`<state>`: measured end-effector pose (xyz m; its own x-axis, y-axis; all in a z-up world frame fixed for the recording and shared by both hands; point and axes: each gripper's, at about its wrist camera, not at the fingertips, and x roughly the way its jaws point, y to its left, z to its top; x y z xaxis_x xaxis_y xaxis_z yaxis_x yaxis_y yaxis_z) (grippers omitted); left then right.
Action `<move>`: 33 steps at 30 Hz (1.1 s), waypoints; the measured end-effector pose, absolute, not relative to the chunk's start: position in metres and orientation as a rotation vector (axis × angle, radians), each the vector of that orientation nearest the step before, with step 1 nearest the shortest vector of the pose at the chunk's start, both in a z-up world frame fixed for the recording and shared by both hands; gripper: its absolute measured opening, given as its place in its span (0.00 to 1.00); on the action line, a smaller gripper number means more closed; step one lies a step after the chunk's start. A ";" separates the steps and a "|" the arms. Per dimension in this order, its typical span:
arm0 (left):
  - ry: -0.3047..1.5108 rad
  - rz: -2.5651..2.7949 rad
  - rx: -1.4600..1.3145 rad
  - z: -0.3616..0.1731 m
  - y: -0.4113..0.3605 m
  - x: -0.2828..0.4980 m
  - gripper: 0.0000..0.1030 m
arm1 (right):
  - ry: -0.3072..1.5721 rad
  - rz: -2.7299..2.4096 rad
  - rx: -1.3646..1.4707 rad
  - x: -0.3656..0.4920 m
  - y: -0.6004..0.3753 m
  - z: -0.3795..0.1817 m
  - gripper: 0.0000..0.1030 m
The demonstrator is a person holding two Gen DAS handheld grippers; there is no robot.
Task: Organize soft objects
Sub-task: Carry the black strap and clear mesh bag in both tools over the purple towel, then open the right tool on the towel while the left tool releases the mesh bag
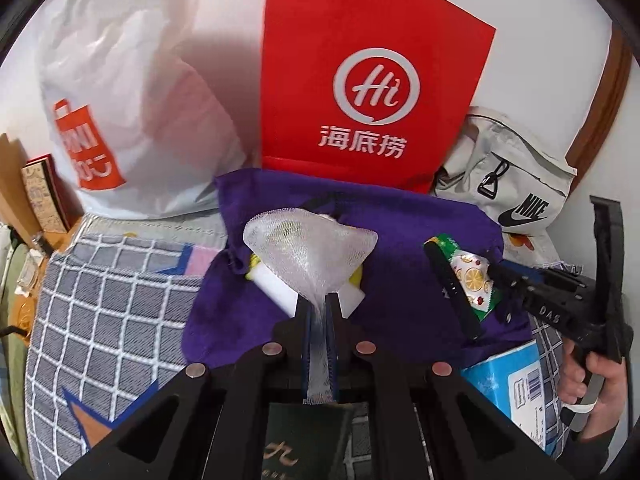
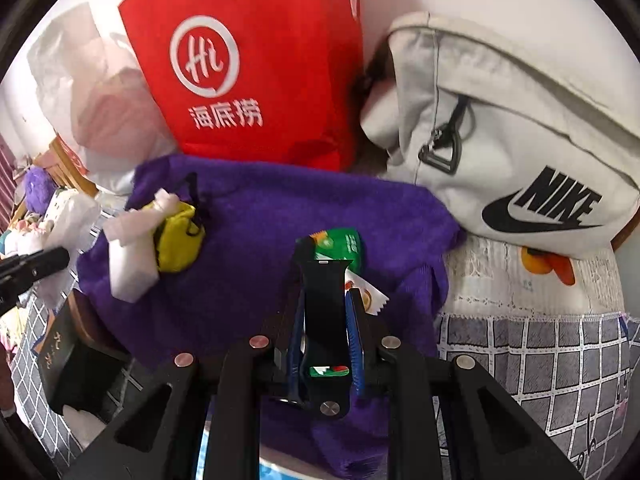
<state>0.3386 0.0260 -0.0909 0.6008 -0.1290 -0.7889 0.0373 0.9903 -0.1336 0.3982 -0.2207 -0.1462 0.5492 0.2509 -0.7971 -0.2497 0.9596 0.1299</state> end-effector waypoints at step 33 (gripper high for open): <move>1.041 -0.212 -0.086 -0.131 -0.023 0.415 0.09 | 1.019 0.303 0.037 0.412 -0.228 -0.175 0.21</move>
<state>0.4147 -0.0226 -0.1308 0.4875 -0.2143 -0.8464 0.1331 0.9763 -0.1706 0.4119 -0.2276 -0.1746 0.4863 0.2666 -0.8321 -0.2322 0.9575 0.1711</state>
